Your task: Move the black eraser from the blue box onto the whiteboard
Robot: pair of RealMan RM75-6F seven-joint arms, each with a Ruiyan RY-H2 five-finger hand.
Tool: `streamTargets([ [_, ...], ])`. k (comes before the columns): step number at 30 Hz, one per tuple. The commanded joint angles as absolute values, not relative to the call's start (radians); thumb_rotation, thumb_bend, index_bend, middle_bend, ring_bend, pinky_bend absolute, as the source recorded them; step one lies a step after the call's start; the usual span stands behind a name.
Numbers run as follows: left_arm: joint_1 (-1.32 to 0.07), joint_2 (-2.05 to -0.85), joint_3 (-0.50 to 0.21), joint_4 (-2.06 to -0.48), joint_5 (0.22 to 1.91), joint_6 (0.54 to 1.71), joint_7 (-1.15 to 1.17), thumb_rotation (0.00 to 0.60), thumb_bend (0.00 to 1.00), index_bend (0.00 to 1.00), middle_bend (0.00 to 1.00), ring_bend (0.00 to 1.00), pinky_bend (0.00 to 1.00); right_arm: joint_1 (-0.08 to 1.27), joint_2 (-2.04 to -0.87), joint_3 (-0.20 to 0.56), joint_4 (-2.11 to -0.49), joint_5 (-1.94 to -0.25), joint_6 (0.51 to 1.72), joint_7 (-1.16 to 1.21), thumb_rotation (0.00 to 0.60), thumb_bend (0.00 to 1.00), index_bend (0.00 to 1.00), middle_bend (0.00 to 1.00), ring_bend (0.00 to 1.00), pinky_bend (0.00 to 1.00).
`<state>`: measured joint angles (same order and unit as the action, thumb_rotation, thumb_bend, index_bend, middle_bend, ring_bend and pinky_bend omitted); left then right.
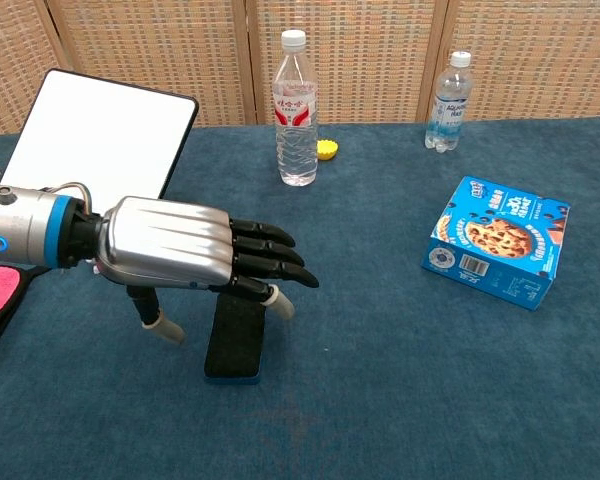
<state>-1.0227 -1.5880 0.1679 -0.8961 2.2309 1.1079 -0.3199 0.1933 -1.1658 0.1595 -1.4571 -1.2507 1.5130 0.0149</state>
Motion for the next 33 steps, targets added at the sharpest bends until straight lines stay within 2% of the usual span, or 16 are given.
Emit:
streamTargets([
  [1,-1.042,-1.611,0.187,-0.873,2.227,1.101,-0.336,0.6,0.18,0.17,0.0,0.0,0.02,0.191,-1.166,0.163,-1.455,-1.252,1.511,0.017,0.6,0.0,0.0,0.0,0.0,0.06],
  [5,-1.069,-1.657,0.206,-0.826,2.212,1.095,-0.352,0.6,0.19,0.2,0.0,0.0,0.05,0.184,-1.165,0.171,-1.455,-1.259,1.51,0.021,0.6,0.0,0.0,0.0,0.0,0.06],
  [7,-1.076,-1.678,0.213,-0.804,2.206,1.103,-0.359,0.6,0.22,0.24,0.02,0.04,0.09,0.18,-1.163,0.174,-1.458,-1.262,1.511,0.021,0.6,0.0,0.0,0.0,0.0,0.06],
  [12,-1.091,-1.723,0.242,-0.756,2.192,1.106,-0.369,0.6,0.36,0.35,0.21,0.24,0.29,0.172,-1.159,0.183,-1.46,-1.265,1.509,0.028,0.6,0.0,0.0,0.0,0.0,0.06],
  [18,-1.083,-1.747,0.26,-0.715,2.166,1.146,-0.357,0.6,0.44,0.62,0.42,0.45,0.41,0.162,-1.154,0.193,-1.461,-1.271,1.51,0.04,0.6,0.0,0.0,0.0,0.0,0.06],
  [22,-1.067,-1.736,0.245,-0.702,2.138,1.209,-0.32,0.6,0.45,0.66,0.45,0.48,0.43,0.159,-1.152,0.194,-1.462,-1.279,1.505,0.044,0.6,0.0,0.0,0.0,0.0,0.06],
  [27,-1.013,-1.672,0.167,-0.715,2.065,1.367,-0.204,0.6,0.43,0.68,0.47,0.49,0.44,0.156,-1.152,0.193,-1.47,-1.294,1.504,0.042,0.6,0.0,0.0,0.0,0.0,0.06],
  [33,-0.875,-1.604,0.082,-0.68,1.946,1.545,-0.068,0.6,0.39,0.69,0.47,0.49,0.44,0.154,-1.15,0.188,-1.481,-1.311,1.498,0.039,0.6,0.0,0.0,0.0,0.0,0.06],
])
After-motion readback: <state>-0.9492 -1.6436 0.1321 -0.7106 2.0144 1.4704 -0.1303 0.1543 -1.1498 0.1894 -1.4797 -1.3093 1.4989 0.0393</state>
